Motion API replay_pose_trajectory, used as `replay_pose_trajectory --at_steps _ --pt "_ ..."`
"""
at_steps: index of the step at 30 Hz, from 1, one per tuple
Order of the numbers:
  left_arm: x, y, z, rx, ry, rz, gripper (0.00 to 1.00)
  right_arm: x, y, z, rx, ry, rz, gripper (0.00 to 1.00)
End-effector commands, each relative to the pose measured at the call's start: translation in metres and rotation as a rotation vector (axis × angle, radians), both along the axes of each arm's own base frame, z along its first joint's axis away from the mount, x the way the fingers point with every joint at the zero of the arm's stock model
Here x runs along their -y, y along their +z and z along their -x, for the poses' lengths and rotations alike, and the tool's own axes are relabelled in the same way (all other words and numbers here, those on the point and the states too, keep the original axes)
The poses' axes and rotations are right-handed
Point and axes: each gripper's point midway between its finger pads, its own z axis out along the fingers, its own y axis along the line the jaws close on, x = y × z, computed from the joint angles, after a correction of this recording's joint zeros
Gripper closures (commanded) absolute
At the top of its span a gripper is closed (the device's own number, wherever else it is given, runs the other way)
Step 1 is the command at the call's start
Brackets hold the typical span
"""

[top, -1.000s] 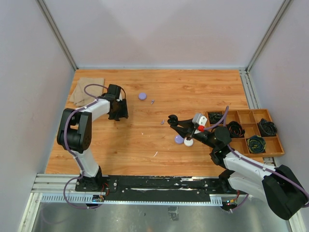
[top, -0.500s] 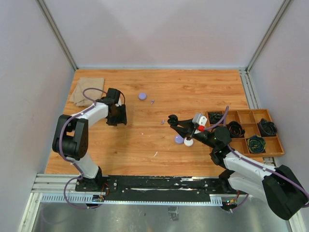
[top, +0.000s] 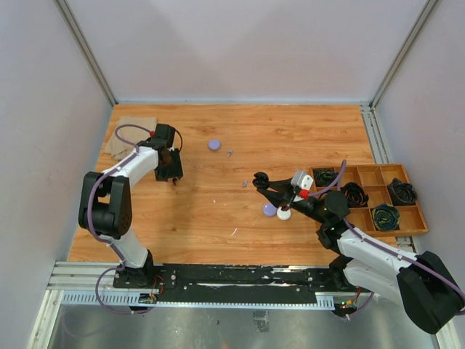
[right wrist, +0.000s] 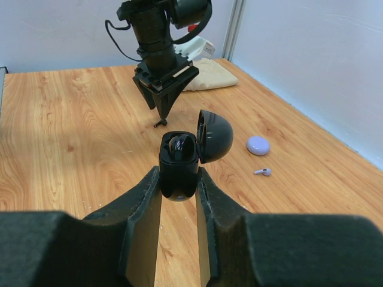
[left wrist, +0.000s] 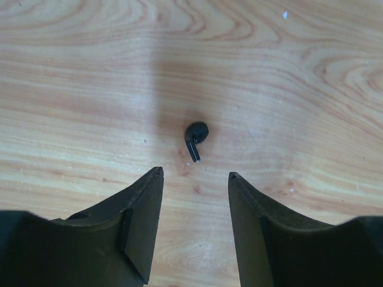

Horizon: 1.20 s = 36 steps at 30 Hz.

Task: Insert the wireless bluetooth earbuds into the charging case
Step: Adjust the earbud at the center of the board.

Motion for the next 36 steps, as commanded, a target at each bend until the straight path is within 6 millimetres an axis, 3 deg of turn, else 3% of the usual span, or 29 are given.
replay_pose_trajectory --at_steps 1,13,19,29,36 --pt "-0.010 -0.002 -0.016 -0.010 0.043 -0.042 0.51 0.000 0.008 0.004 0.024 0.005 -0.021 0.94" --pt "-0.009 -0.021 -0.030 -0.064 0.030 -0.052 0.56 0.000 0.007 0.003 0.024 -0.001 -0.017 0.94" --pt "-0.002 -0.028 -0.027 -0.091 -0.002 -0.024 0.63 0.000 0.007 0.002 0.024 -0.003 -0.017 0.94" --pt "0.001 -0.041 -0.022 -0.130 -0.049 -0.033 0.63 -0.001 0.007 0.004 0.024 0.004 -0.017 0.94" --pt "0.013 -0.051 -0.016 -0.162 -0.113 -0.046 0.70 -0.001 0.008 0.004 0.024 0.005 -0.018 0.94"
